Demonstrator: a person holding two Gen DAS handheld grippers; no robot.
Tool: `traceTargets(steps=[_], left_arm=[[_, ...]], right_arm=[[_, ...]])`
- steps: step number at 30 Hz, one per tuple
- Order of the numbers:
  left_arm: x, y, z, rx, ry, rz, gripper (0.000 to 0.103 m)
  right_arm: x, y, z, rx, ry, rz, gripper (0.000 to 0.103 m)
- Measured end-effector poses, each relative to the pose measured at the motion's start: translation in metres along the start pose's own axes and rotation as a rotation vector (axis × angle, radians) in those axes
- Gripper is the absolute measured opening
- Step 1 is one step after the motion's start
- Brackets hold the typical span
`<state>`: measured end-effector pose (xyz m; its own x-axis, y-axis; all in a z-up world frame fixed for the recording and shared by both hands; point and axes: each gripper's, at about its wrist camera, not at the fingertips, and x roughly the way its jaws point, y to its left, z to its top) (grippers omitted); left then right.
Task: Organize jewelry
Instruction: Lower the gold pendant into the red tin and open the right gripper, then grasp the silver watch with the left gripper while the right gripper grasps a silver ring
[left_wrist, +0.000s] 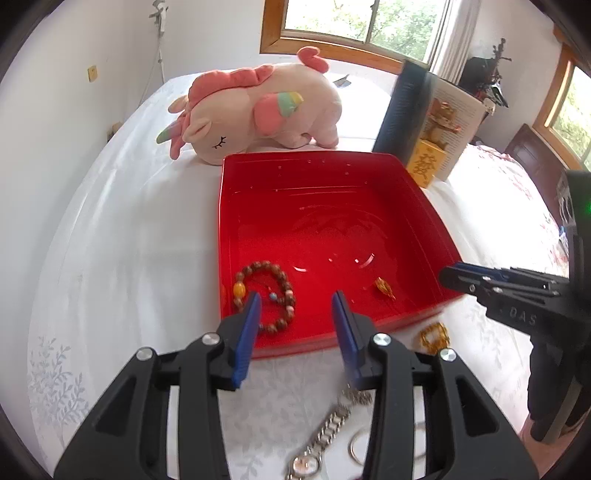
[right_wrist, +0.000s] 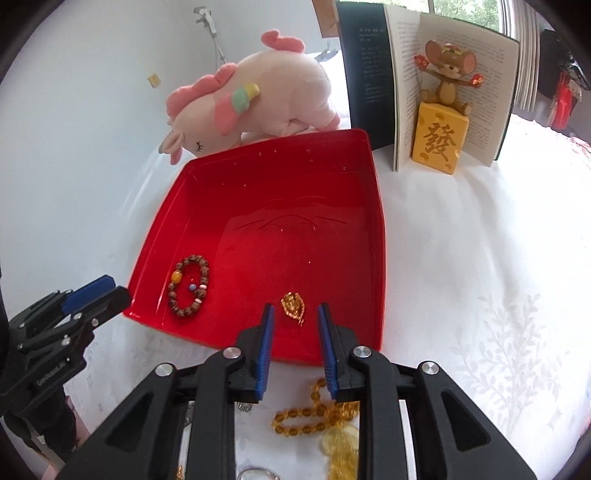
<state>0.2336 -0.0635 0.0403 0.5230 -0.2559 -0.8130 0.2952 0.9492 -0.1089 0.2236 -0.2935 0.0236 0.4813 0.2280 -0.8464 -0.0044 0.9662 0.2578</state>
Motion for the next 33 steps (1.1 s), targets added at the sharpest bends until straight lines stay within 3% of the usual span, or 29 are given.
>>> traceTargets(steps=[12, 16, 26, 33], left_arm=[[-0.018, 0.001, -0.066, 0.071, 0.028, -0.022, 0.06], [-0.017, 0.004, -0.093, 0.082, 0.042, -0.023, 0.072], [0.007, 0.007, -0.134, 0.115, 0.12, -0.004, 0.074], [0.014, -0.001, -0.145, 0.158, 0.143, -0.049, 0.075]], right_arm=[[-0.02, 0.004, -0.06, -0.008, -0.023, 0.039, 0.025], [-0.022, 0.005, -0.08, 0.006, -0.035, 0.058, 0.036], [-0.006, 0.004, -0.12, 0.046, -0.008, 0.086, 0.036], [0.001, -0.001, -0.131, 0.06, 0.012, 0.088, 0.036]])
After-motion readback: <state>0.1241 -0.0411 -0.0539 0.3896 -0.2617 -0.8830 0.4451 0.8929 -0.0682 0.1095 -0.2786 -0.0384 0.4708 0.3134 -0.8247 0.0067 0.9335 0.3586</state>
